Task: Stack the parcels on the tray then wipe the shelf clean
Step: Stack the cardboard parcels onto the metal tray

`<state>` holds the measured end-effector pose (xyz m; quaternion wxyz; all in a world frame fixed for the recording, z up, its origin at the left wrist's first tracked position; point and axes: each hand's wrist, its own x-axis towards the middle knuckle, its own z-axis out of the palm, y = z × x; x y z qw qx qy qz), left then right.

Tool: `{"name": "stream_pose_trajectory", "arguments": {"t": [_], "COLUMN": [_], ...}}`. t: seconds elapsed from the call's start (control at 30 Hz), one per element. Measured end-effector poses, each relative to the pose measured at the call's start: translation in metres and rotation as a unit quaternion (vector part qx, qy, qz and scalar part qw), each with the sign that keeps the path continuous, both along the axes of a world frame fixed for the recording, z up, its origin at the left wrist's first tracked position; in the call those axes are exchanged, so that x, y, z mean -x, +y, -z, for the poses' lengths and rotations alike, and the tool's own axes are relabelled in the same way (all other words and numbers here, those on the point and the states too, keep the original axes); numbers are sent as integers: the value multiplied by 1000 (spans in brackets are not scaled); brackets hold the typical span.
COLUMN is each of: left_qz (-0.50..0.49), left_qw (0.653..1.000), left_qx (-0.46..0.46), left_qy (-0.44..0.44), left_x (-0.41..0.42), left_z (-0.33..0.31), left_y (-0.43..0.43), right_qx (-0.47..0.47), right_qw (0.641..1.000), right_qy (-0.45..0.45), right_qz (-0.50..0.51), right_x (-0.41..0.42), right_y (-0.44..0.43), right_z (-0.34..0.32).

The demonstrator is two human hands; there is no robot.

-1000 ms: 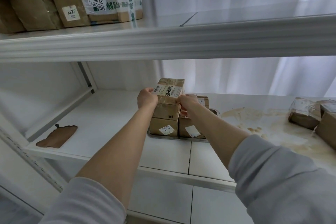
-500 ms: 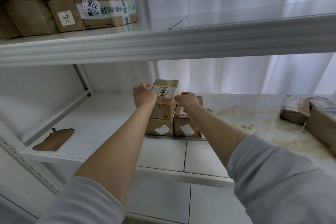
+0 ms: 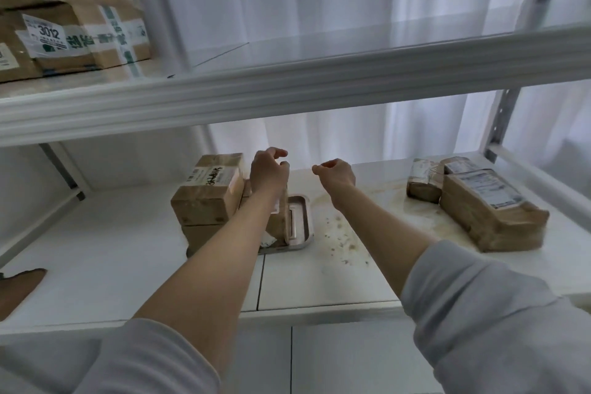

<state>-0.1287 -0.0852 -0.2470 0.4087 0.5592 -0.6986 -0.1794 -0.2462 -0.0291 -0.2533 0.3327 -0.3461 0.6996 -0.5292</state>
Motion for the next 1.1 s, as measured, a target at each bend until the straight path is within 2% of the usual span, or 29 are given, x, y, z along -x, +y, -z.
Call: {"name": "stream_pose_trajectory", "arguments": {"t": [0.17, 0.33, 0.53, 0.63, 0.77, 0.93, 1.1], "left_qz": [50, 108, 164, 197, 250, 262, 274], "left_qw": [998, 994, 977, 959, 922, 897, 875], "left_qx": [7, -27, -127, -203, -295, -356, -399], "left_qy": [-22, -1, 50, 29, -26, -24, -3], "left_x": [65, 128, 198, 229, 261, 289, 298], "left_z": [8, 16, 25, 34, 48, 63, 68], "left_y": [15, 37, 70, 82, 103, 118, 123], "right_qx": [-13, -36, -76, -124, -189, -254, -266], "right_qw": [1000, 997, 983, 962, 937, 934, 939], "right_qy": [17, 44, 131, 206, 252, 211, 182], "right_qz": [18, 44, 100, 129, 151, 137, 119], "right_x": [54, 111, 180, 215, 254, 287, 290], "right_y": [24, 48, 77, 92, 111, 126, 129], "right_z": [5, 13, 24, 30, 41, 52, 61]}}
